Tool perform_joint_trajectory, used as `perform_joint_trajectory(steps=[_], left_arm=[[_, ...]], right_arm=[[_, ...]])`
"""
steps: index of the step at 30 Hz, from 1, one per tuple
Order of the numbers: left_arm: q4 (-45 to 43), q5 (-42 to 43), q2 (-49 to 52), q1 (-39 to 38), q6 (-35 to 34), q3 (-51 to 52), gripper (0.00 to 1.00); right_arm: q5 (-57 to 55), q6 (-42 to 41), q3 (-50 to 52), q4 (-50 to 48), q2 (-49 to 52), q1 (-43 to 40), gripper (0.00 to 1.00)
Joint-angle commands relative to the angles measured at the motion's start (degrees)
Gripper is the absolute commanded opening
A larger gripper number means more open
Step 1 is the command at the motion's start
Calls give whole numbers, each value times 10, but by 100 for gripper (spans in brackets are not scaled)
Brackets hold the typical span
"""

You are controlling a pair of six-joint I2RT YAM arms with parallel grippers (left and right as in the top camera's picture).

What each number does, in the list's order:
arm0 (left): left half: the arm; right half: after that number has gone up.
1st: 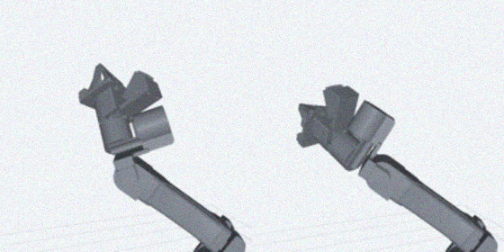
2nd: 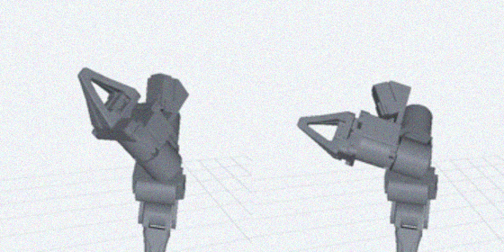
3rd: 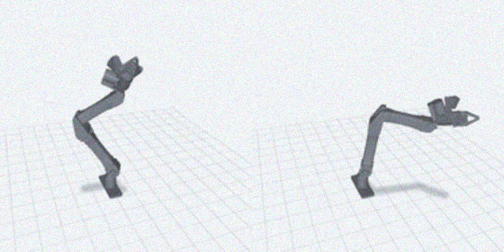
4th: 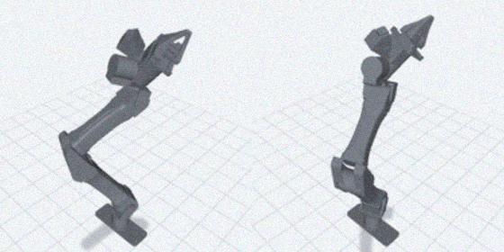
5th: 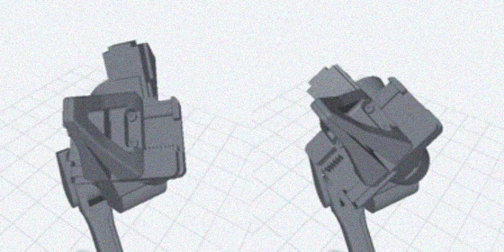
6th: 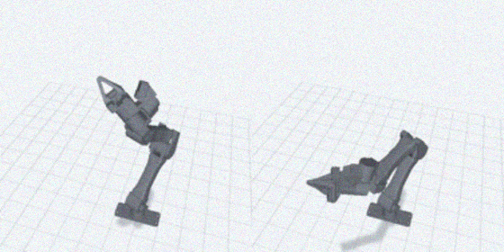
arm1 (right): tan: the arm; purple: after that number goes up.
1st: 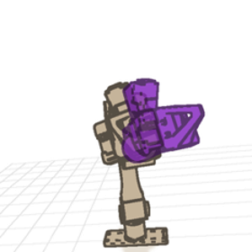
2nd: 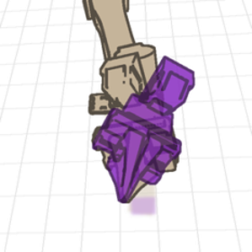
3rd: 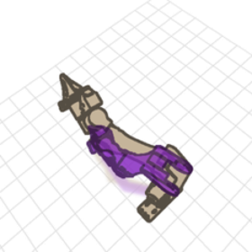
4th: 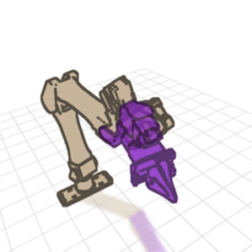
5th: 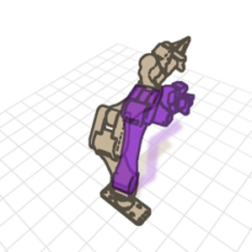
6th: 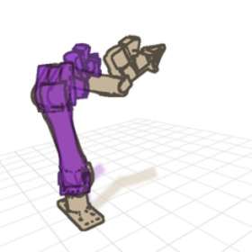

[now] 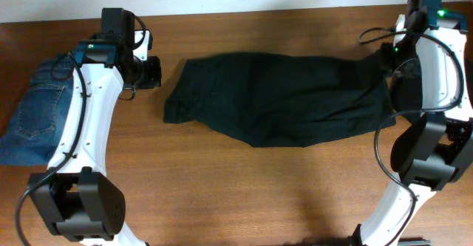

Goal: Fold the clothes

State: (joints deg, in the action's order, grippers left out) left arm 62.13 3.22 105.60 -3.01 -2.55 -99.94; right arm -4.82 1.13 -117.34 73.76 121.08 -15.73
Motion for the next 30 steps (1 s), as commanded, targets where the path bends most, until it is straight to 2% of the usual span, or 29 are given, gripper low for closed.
perform_joint_trajectory(steps=[1, 4, 15, 20, 24, 30], left_arm=[[-1, 10, -3, -2, 9, -2, 13], [-1, 10, -3, -2, 9, -2, 13], [5, 10, -3, -2, 9, -2, 18], [5, 10, -3, -2, 9, -2, 19], [5, 10, -3, -2, 9, -2, 19], [5, 10, -3, -2, 9, -2, 20]], right_arm=[[7, -1, -9, 4, -16, -4, 35], [7, -1, -3, -1, -7, -4, 45], [7, -1, 41, -6, 31, -5, 56], [-27, -1, 43, -13, 31, -11, 68], [-43, -29, 44, -24, 31, -33, 73], [4, -24, 67, -46, 31, -62, 74]])
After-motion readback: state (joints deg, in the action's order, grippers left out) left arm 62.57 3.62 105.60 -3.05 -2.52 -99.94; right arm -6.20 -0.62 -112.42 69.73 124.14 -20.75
